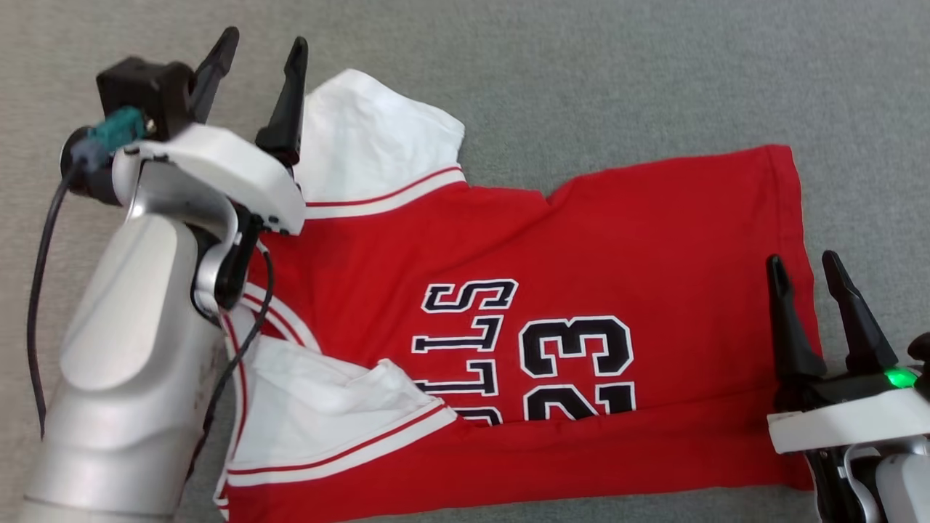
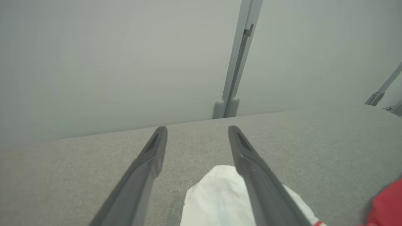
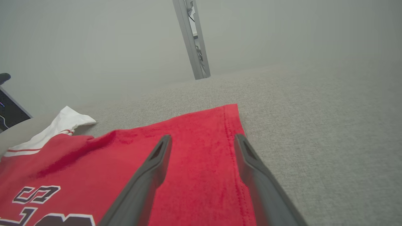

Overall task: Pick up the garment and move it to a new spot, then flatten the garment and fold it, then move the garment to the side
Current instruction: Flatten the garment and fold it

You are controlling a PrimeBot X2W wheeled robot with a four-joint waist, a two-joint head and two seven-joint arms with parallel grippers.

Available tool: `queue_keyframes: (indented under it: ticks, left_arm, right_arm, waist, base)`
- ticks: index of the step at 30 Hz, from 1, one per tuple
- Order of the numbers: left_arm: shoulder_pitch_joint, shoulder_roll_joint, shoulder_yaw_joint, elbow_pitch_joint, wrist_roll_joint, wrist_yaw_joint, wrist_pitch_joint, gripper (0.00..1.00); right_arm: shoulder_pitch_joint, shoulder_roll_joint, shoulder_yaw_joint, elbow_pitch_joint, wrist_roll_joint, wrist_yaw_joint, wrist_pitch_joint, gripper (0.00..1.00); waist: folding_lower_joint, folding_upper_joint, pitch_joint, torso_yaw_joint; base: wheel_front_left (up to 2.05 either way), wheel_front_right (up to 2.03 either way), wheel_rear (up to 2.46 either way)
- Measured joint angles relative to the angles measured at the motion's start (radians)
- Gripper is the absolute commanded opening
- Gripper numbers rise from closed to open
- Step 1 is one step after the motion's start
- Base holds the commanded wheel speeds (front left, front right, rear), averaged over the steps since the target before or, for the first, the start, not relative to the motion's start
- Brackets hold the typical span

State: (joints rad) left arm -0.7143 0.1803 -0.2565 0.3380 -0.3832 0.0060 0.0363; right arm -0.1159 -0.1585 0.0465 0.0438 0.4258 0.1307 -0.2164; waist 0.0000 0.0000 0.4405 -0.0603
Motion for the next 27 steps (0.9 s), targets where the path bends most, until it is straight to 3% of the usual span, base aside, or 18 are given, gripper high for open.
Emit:
queue_keyframes:
  ticks: [7, 14, 15, 16, 17, 27]
  left_arm:
    - [-0.143, -0.010, -0.001, 0.309, -0.042, -0.050, 0.057, 1.00]
    - [-0.217, -0.035, -0.025, 0.498, -0.068, -0.095, 0.076, 1.00]
    - [-0.220, -0.038, -0.030, 0.511, -0.069, -0.101, 0.074, 0.87]
    - [-0.223, -0.040, -0.035, 0.522, -0.070, -0.104, 0.067, 0.36]
    - [-0.227, -0.043, -0.040, 0.533, -0.073, -0.109, 0.062, 0.00]
    - [-0.249, -0.066, -0.079, 0.608, -0.079, -0.128, -0.053, 0.00]
  right_arm:
    - [-0.049, -0.012, 0.042, 0.032, 0.026, 0.000, -0.024, 1.00]
    - [-0.059, -0.026, 0.040, 0.062, 0.042, 0.000, -0.038, 1.00]
    - [-0.059, -0.027, 0.036, 0.064, 0.046, 0.000, -0.039, 1.00]
    - [-0.060, -0.029, 0.033, 0.066, 0.049, 0.000, -0.039, 1.00]
    - [-0.060, -0.032, 0.030, 0.068, 0.050, 0.000, -0.040, 1.00]
    - [-0.180, -0.111, 0.000, 0.106, 0.055, 0.000, -0.041, 1.00]
  waist:
    - [0.0000, 0.0000, 0.074, -0.056]
    - [0.0000, 0.0000, 0.082, -0.061]
    - [0.0000, 0.0000, 0.079, -0.059]
    - [0.0000, 0.0000, 0.077, -0.056]
    - [0.0000, 0.0000, 0.075, -0.054]
    - [0.0000, 0.0000, 0.065, -0.020]
  base:
    - [0.00, 0.00, 0.00]
    - [0.00, 0.00, 0.00]
    - [0.00, 0.00, 0.00]
    - [0.00, 0.00, 0.00]
    - [0.00, 0.00, 0.00]
    - [0.00, 0.00, 0.00]
